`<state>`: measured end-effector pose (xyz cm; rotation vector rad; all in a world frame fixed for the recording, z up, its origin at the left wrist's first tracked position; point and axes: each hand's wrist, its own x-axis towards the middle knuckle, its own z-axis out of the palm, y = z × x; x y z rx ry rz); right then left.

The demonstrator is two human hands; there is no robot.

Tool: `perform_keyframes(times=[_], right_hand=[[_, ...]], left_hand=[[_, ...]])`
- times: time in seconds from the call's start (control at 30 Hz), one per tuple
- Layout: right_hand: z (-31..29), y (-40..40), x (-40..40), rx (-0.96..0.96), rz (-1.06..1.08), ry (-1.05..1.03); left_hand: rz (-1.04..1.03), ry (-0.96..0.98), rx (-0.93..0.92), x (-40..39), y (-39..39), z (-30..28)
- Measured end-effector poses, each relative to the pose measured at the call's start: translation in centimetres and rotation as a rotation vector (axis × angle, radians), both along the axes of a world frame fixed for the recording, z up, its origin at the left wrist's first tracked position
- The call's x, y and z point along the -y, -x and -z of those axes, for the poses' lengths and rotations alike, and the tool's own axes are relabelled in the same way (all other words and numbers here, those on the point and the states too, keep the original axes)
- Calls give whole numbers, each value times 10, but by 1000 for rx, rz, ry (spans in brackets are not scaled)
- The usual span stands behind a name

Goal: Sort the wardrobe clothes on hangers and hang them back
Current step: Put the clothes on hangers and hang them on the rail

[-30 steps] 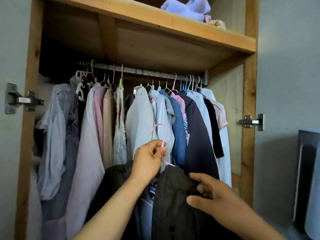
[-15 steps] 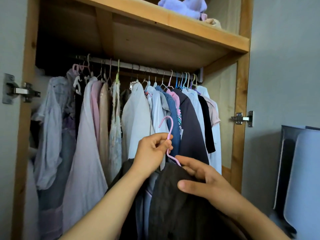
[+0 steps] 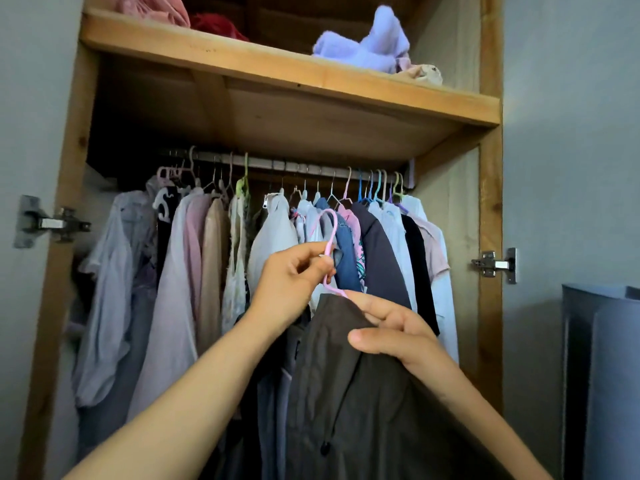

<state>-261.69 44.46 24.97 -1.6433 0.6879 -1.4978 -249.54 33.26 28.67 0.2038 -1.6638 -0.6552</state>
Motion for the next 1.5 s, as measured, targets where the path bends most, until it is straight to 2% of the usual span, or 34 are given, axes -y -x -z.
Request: perform_keyframes(times=[0.3,0.53,0.8,1.07,1.27,1.37,1.5], right_hand=[[-3,39,-33,38,5,10],[-1,59,-58,130,174,-82],[-15,65,-71,75,408,-26],[-40,60,-56,11,513,46],[-59,57,-40,-52,571,78],[-60,58,-33,-70,584,68],[-59,65,-27,-95,620,72]], left_hand=[[-158,65,-44,20,27,-17],[-219,162,130,55,70,-17],[-33,122,147,78,108,-27],[-42,244,247,119,122,-37],[156,230,427,163,125,-31],[-11,347,576,181,133,-28],[-171,413,675,198,143,-29]])
